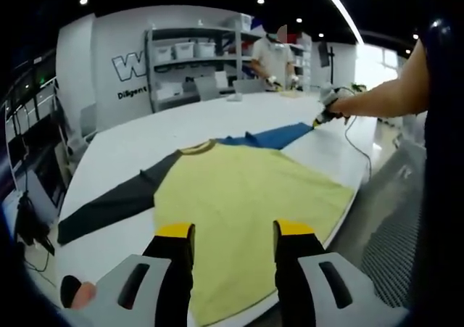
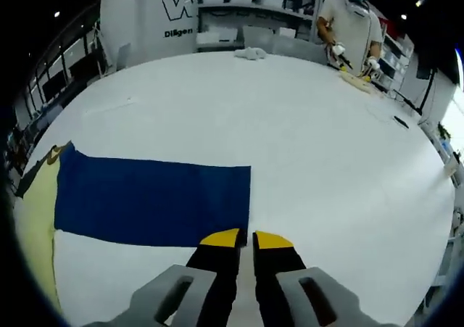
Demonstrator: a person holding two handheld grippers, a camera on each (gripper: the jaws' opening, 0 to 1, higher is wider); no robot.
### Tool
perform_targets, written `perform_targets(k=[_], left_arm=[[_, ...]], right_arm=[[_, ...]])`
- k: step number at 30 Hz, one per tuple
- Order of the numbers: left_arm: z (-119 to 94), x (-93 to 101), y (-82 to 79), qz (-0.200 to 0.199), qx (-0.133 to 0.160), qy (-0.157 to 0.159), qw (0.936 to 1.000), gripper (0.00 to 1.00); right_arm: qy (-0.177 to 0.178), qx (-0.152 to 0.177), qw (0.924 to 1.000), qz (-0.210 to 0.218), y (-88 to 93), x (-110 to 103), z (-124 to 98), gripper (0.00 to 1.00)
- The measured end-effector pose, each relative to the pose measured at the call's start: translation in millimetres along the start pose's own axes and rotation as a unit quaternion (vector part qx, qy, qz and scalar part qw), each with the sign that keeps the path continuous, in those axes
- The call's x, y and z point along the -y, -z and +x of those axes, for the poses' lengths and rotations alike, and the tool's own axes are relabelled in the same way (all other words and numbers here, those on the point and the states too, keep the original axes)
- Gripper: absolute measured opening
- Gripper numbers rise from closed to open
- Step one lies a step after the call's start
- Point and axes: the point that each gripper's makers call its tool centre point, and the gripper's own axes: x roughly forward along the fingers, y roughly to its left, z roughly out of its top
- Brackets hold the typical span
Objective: Fold the garment on the visible template until the final outline fits inside the template.
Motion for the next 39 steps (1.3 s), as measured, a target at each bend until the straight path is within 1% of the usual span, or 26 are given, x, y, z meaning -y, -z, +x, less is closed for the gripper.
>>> perform_targets(k=[3,5,6,9,12,14,15,17,20,23,25,27,31,32,33,34,35,38,39], left_arm=[[0.2,0.0,0.2,0.000,-0.001,0.000,1.0000,0.38],[0.3,0.0,0.7,-0.001,-0.002,0.000,1.0000,0.38],[0.4,0.3,0.7,0.000,-0.002,0.000,1.0000,0.38],[0.5,0.5,1.0,-0.001,-0.004,0.001,1.0000,0.38],[0.5,0.1,1.0,-0.002,-0.004,0.000,1.0000,0.38],[0.5,-0.3,1.1,-0.002,-0.004,-0.001,1.0000,0.38],[0.6,-0.4,1.2,-0.002,-0.004,-0.001,1.0000,0.38],[0.6,-0.3,1.5,-0.002,-0.005,-0.002,1.0000,0.38],[0.8,-0.3,1.7,-0.002,-0.006,-0.002,1.0000,0.38],[0.8,-0.9,1.6,-0.002,-0.005,-0.003,1.0000,0.38],[0.9,-0.8,1.8,-0.002,-0.006,-0.003,1.0000,0.38],[1.0,-0.5,2.0,-0.001,-0.006,-0.002,1.0000,0.38],[0.9,-0.8,2.0,-0.002,-0.006,-0.002,1.0000,0.37],[0.9,-0.8,2.0,-0.002,-0.006,-0.002,1.0000,0.38],[0.8,-0.8,2.1,-0.002,-0.006,-0.002,1.0000,0.38],[0.8,-0.8,2.1,-0.002,-0.006,-0.002,1.0000,0.38],[0.8,-0.8,2.1,-0.002,-0.006,-0.002,1.0000,0.38],[0.7,-0.6,2.3,-0.002,-0.007,-0.002,1.0000,0.38],[0.7,-0.6,2.5,-0.001,-0.007,-0.002,1.0000,0.38]], right_arm=[[-0.020,0.015,0.9996,0.014,-3.9,-7.7,-1.5,0.05],[-0.023,0.019,0.9993,0.025,-5.2,-8.7,-0.3,0.06],[-0.027,0.018,0.9988,0.037,-4.4,-11.4,-0.5,0.06],[-0.025,0.016,0.9986,0.044,-0.7,-13.1,-0.5,0.07],[-0.026,0.011,0.9981,0.055,3.5,-17.7,-1.5,0.12],[-0.026,0.007,0.9984,0.050,5.8,-21.0,-1.8,0.13],[-0.025,0.012,0.9987,0.044,4.3,-21.2,-2.6,0.13],[-0.023,0.012,0.9986,0.045,3.8,-22.3,-3.8,0.13],[-0.026,0.010,0.9991,0.034,3.5,-24.7,-4.2,0.13],[-0.039,0.008,0.9991,0.013,3.9,-32.1,-5.0,0.10],[-0.035,0.007,0.9994,-0.001,2.7,-30.4,-1.6,0.10],[-0.042,0.011,0.9991,-0.005,0.5,-30.1,2.2,0.07],[-0.044,0.014,0.9987,-0.021,-0.9,-28.5,8.5,0.04],[-0.044,0.013,0.9986,-0.026,-0.4,-29.0,9.3,0.01],[-0.049,0.016,0.9982,-0.032,-1.5,-30.6,10.3,0.00],[-0.044,0.011,0.9987,-0.024,0.5,-30.8,10.3,0.00],[-0.043,0.015,0.9984,-0.032,-0.8,-29.9,11.3,0.00],[-0.037,0.024,0.9987,-0.023,-3.3,-26.9,13.2,0.00],[-0.028,0.041,0.9986,-0.020,-8.4,-24.9,12.2,0.00]])
